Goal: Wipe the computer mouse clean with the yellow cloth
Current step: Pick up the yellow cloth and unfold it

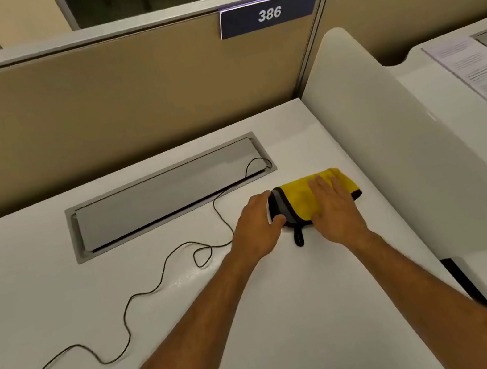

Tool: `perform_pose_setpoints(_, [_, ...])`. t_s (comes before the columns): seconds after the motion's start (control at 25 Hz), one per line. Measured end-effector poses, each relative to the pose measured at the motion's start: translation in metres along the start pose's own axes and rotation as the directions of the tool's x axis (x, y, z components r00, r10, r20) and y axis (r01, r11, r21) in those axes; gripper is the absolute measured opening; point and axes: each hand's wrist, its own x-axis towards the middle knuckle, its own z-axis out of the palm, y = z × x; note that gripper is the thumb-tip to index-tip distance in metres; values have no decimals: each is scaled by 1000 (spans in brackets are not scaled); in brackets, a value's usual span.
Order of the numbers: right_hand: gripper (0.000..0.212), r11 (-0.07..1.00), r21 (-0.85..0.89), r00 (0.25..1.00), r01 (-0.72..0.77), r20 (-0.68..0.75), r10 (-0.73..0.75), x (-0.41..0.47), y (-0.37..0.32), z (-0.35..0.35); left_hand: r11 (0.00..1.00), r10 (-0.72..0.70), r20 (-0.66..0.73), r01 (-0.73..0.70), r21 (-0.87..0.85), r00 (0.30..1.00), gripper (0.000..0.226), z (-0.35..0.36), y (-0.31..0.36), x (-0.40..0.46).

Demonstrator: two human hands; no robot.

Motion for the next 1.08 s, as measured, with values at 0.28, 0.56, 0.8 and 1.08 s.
perform_pose_setpoints(0.28, [91, 969, -215, 988, -123, 65, 140, 19, 42, 21, 991, -132, 115, 129, 38, 984, 83, 36, -1, 42])
perform_pose_setpoints(0.56, [77, 999, -34, 993, -36, 114, 39, 13, 51, 30, 988, -141, 22, 142, -63, 990, 43, 45, 7, 51])
perform_pose_setpoints(0.8, [41, 677, 663, 940, -319, 132, 313, -3, 15, -9, 979, 41, -84, -57, -198, 996, 32, 19, 38, 17])
perform_pose_setpoints(1.08, [36, -87, 878, 864, -471, 479, 152, -36, -62, -60, 810, 557, 16, -548, 207, 830, 36, -37, 73, -70])
